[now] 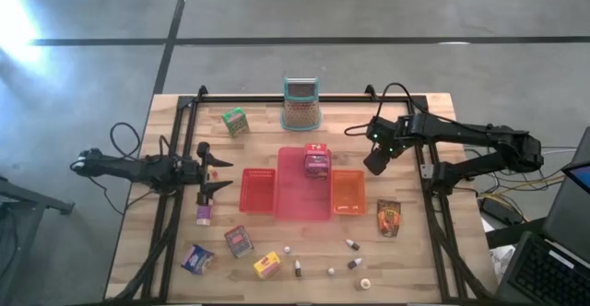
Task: Pick & Place Kitchen Items
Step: Put the big black food coloring bottle into the orange bin
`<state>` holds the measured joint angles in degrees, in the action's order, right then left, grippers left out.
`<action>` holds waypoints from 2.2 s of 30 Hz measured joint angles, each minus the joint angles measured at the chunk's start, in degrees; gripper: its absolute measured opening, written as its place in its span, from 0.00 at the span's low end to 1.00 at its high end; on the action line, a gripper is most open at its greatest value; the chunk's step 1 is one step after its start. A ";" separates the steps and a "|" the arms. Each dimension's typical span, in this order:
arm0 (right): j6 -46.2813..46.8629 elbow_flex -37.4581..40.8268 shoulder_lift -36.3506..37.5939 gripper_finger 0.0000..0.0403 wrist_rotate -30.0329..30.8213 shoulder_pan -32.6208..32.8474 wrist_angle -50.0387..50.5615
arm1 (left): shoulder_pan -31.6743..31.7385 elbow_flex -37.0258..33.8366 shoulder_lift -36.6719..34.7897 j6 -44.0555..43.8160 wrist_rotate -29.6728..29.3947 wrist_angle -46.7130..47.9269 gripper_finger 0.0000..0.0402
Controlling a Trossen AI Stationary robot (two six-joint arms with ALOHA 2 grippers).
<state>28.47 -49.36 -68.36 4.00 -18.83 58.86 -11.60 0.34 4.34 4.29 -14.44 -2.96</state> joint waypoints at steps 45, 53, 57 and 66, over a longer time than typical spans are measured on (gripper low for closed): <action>-0.66 -0.18 0.31 0.15 -0.01 0.07 0.80 | 0.00 0.00 0.00 0.00 -0.02 0.00 0.62; -2.14 -3.22 0.35 0.11 -0.03 0.07 0.93 | 0.00 0.00 0.00 0.00 0.00 0.00 0.62; -2.44 -6.05 0.35 0.13 -0.03 0.07 1.38 | 0.00 0.00 -0.01 -0.01 -0.02 0.00 0.62; -3.64 -14.20 0.34 0.11 0.01 0.73 2.33 | 0.00 0.00 -0.01 -0.01 -0.01 0.00 0.62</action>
<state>24.83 -63.56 -68.01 4.01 -18.10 61.19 -11.60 0.34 4.33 4.28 -14.45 -2.96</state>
